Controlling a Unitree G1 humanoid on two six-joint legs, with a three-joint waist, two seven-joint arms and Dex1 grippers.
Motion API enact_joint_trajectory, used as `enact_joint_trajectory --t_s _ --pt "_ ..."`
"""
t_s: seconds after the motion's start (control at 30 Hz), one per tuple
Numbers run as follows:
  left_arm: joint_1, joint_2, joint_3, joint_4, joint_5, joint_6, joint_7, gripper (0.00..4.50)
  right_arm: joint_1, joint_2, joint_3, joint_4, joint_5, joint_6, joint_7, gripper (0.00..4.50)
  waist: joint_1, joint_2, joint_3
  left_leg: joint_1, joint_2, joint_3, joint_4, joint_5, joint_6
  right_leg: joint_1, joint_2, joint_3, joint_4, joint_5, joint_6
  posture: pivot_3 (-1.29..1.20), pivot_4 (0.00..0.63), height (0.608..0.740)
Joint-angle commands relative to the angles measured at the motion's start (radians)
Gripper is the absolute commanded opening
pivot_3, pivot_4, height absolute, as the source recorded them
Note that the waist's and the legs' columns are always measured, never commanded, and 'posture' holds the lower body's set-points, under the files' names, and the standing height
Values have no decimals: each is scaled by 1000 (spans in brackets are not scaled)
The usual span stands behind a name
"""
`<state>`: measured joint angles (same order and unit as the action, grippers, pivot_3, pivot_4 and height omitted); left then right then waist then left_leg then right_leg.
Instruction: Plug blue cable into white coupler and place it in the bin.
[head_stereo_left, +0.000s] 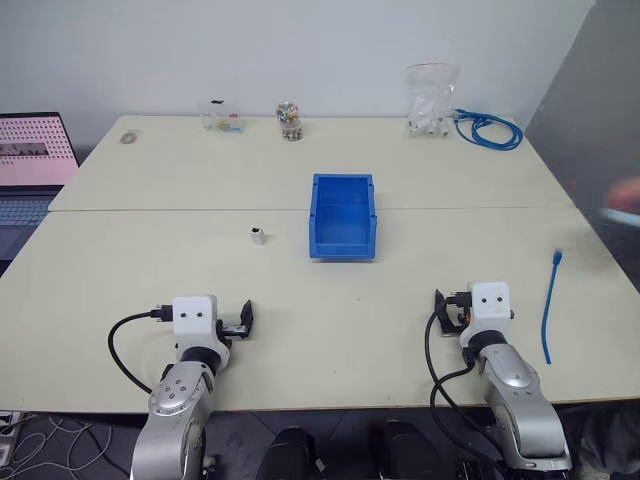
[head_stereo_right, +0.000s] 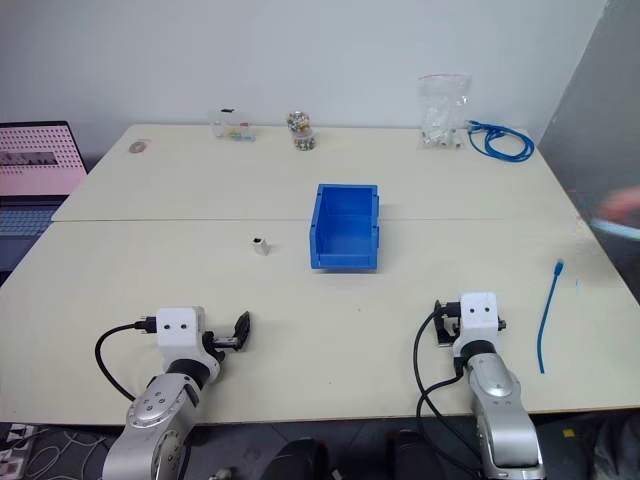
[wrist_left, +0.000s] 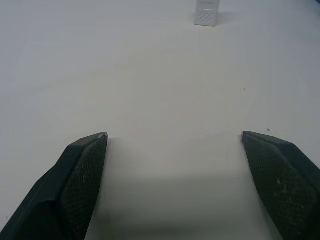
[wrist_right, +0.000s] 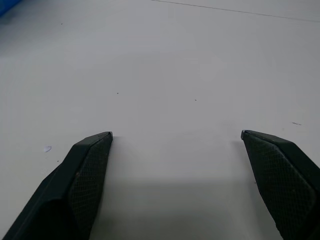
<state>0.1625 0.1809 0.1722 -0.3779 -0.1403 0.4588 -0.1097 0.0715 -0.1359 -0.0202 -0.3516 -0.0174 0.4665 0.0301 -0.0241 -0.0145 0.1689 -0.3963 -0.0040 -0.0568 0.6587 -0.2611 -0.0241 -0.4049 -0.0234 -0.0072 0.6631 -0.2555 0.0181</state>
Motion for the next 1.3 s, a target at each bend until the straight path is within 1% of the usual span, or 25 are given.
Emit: enact_joint_trajectory --t_s 0.03,0.6,0.67,0.77,0.83,0.9,0.97,1.0,1.07,1.13,1.2,1.3 --pt "-12 1 5 -24 -7 -6 -1 4500 9 -1 -14 -32 -4 -2 -5 4379 0 0 0 0 0 0 0 0 0 0 0 0 0 0 0 0 150 740" --pt "-6 -17 8 -28 -9 -18 13 4500 6 0 -22 -26 -6 -7 -12 4379 0 0 0 0 0 0 0 0 0 0 0 0 0 0 0 0 150 740" --pt "-2 -5 8 -39 -11 -9 1 4500 8 0 -27 -35 -7 -3 -17 4379 0 0 0 0 0 0 0 0 0 0 0 0 0 0 0 0 150 740" --pt "6 36 5 -71 -14 5 -39 4500 10 10 -51 -70 1 27 -37 4379 0 0 0 0 0 0 0 0 0 0 0 0 0 0 0 0 150 740" --pt "-11 63 -13 -91 -25 17 -72 4500 -5 10 -84 -88 11 54 -46 4379 0 0 0 -1 0 -1 0 0 0 0 0 0 0 0 0 0 150 740" --pt "-98 107 -54 -109 -97 71 -174 4500 -41 -8 -133 -124 7 97 -59 4379 0 0 0 -1 0 0 0 0 0 0 0 0 0 0 0 0 150 740" --pt "-197 107 -76 -103 -167 145 -215 4500 -71 -36 -171 -139 9 132 -51 4379 12 1 3 -2 -1 -1 1 0 0 -1 0 -1 0 0 0 0 150 740" --pt "-278 120 -119 -87 -198 168 -278 4500 -92 -63 -211 -139 19 166 -44 4379 15 1 3 -3 -2 0 2 0 0 -1 0 -3 0 1 1 0 150 740" --pt "-436 165 -245 -30 -212 171 -442 4500 -140 -137 -297 -105 34 218 -22 4379 24 0 3 -2 -2 1 2 0 0 0 0 -3 0 1 2 0 150 740" --pt "-554 179 -336 58 -201 160 -542 4500 -179 -210 -360 -30 53 239 9 4379 23 1 3 -3 -4 5 2 0 0 0 0 -3 -1 1 2 0 150 740" --pt "-657 166 -390 169 -207 119 -643 4500 -221 -277 -409 80 82 248 49 4379 19 1 2 -2 -3 7 1 0 0 0 0 0 -2 1 2 0 150 740" --pt "-772 148 -465 322 -182 26 -783 4500 -284 -356 -442 239 118 242 106 4379 8 1 3 -2 -4 11 0 0 1 -1 1 1 -1 1 -1 0 150 740"
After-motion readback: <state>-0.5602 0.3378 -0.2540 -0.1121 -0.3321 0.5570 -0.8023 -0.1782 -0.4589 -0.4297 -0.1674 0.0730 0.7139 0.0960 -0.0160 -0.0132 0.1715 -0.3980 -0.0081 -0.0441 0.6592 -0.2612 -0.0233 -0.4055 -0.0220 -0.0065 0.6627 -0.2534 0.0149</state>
